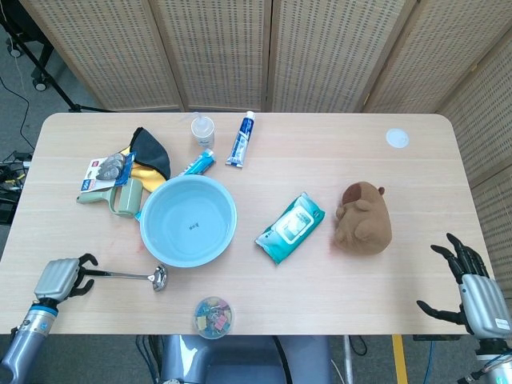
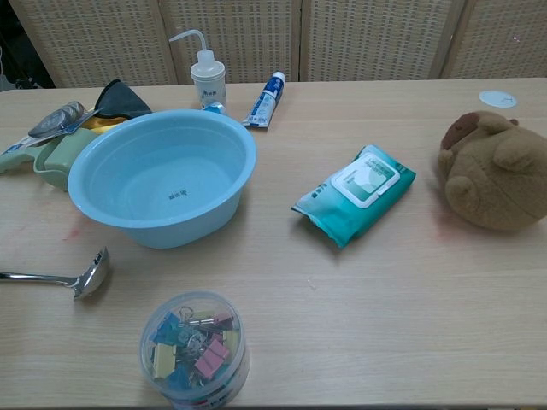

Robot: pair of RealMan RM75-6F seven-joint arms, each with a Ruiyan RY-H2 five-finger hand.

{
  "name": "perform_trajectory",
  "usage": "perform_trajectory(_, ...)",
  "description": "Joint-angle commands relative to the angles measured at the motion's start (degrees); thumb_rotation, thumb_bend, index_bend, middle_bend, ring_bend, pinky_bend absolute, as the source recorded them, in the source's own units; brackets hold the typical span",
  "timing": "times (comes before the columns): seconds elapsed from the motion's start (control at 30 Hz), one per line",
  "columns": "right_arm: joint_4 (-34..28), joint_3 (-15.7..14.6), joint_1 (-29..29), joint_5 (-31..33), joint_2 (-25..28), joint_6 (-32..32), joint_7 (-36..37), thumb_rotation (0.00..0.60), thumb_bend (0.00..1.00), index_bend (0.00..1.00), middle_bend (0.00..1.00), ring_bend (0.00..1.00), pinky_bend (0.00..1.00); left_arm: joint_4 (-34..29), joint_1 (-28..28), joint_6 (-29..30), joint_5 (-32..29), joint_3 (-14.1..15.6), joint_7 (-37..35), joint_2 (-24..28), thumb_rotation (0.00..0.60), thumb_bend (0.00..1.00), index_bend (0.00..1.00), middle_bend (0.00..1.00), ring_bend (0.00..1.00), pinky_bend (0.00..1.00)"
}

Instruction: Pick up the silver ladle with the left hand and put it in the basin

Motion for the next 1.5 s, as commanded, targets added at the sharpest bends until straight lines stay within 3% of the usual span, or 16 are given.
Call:
perform_trajectory(0.03, 0.0, 0.0, 0.0, 0.1, 0.1, -0.1, 0.1, 0.600, 0.00, 0.15, 0.00, 0.00, 0.00, 0.0, -0.1, -0.3, -0.2, 0.0, 0.2, 0.0, 0.600, 0.34, 0.43, 0.90, 0.91, 0.95)
perform_trajectory(1.27, 0.0, -0.1, 0.2, 0.4, 0.0, -0.7, 0.2, 0.600, 0.00, 0.15, 0.00, 0.00, 0.00, 3.0, -1.8, -2.5, -0.8, -0.1, 1.2, -3.2, 0.600, 0.35, 0.46, 0.90, 0.91, 0.95)
perform_trajectory(1.33, 0.1, -0.1, 0.2, 0.5, 0.0, -0.8, 0.3, 0.600, 0.00, 0.15, 0.00, 0.00, 0.00, 3.2, -1.8, -2.6, -0.8, 0.0, 1.2, -3.3, 0.600, 0.36, 0.49, 0.90, 0.91, 0.95)
perform_trajectory(1.5, 0.1, -0.1, 0.2, 0.5, 0.0, -0.8, 0.3, 0.600, 0.00, 0.15, 0.00, 0.00, 0.00, 3.5, -1.8, -2.3, -0.8, -0.1, 1.0, -3.8, 0.600, 0.44, 0.68, 0.90, 0.91, 0.95)
